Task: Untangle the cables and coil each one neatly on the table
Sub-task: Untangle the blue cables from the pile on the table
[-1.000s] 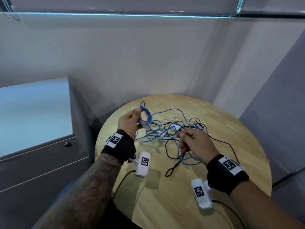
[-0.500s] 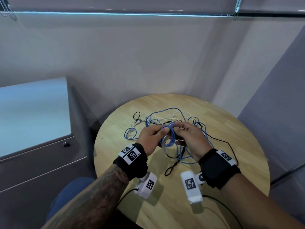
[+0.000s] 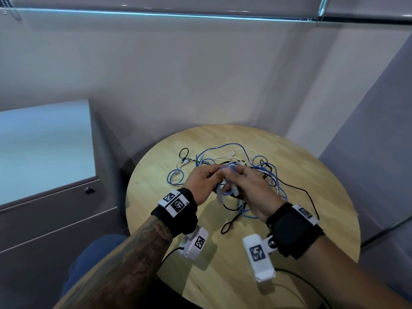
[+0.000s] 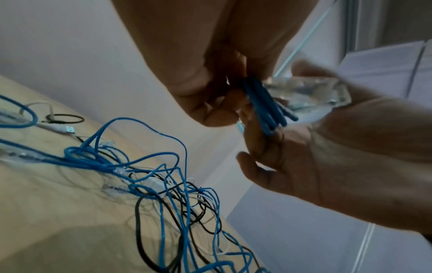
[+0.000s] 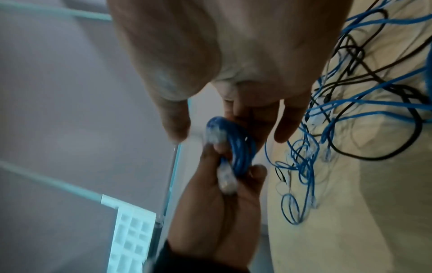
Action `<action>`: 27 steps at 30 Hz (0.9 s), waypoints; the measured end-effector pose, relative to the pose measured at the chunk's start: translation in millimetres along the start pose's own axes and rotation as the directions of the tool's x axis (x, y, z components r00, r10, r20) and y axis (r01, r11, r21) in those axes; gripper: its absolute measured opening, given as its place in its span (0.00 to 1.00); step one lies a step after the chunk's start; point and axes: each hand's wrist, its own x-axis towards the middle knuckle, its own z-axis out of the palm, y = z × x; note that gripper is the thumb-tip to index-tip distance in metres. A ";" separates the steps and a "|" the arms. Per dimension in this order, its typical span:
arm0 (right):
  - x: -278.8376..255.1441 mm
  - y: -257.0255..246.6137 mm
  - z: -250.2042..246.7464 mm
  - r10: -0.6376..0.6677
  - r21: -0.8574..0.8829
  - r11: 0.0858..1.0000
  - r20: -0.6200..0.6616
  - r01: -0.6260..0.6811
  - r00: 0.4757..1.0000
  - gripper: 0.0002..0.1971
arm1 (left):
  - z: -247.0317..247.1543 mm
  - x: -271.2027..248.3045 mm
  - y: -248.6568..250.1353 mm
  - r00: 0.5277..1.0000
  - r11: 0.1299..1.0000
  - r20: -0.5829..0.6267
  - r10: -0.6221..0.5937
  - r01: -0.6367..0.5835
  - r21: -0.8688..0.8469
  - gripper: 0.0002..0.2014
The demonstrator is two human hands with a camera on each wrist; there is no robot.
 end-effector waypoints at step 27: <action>20.7 43.6 -12.1 -0.214 -0.850 0.498 0.073 0.173 0.974 0.17 | -71.3 17.7 -45.4 0.923 0.753 0.055 -0.380 0.274 0.598 0.02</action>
